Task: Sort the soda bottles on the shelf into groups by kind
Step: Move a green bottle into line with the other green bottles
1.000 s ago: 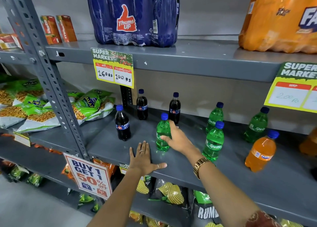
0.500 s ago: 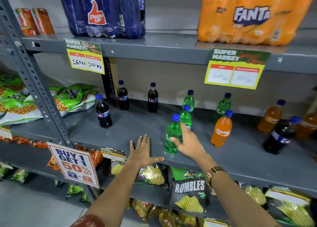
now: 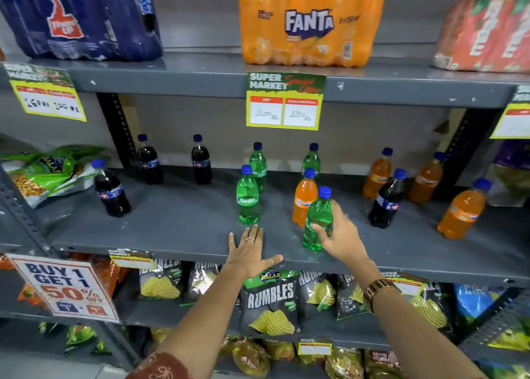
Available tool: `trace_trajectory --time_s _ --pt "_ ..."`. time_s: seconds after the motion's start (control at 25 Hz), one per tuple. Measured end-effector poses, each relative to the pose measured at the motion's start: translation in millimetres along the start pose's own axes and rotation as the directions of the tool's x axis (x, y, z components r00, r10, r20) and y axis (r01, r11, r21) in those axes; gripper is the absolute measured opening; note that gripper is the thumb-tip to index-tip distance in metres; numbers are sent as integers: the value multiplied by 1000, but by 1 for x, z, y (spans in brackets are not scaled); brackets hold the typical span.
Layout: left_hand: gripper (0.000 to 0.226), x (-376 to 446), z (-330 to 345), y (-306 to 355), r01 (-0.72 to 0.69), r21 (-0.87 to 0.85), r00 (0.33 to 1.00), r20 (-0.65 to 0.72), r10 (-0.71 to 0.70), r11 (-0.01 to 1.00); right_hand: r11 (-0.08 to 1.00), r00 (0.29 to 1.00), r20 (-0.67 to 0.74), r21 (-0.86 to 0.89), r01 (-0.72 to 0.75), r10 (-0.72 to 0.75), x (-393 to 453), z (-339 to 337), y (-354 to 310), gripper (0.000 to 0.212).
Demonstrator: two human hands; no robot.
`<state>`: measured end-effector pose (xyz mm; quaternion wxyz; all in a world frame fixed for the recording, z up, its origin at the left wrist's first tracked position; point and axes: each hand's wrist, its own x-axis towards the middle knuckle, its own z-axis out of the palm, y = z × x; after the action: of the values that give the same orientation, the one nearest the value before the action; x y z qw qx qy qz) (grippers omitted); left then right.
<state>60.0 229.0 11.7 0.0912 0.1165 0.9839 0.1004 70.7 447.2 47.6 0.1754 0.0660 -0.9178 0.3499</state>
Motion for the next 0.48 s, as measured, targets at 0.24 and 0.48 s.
trace_trajectory --time_s 0.24,0.48 --pt "89 13 11 45 -14 3 999 44 14 1000 995 995 -19 -20 -97 97 12 -23 36 65" --pt "90 19 22 55 44 34 999 26 -45 998 990 990 18 2 -143 142 38 -25 46 68"
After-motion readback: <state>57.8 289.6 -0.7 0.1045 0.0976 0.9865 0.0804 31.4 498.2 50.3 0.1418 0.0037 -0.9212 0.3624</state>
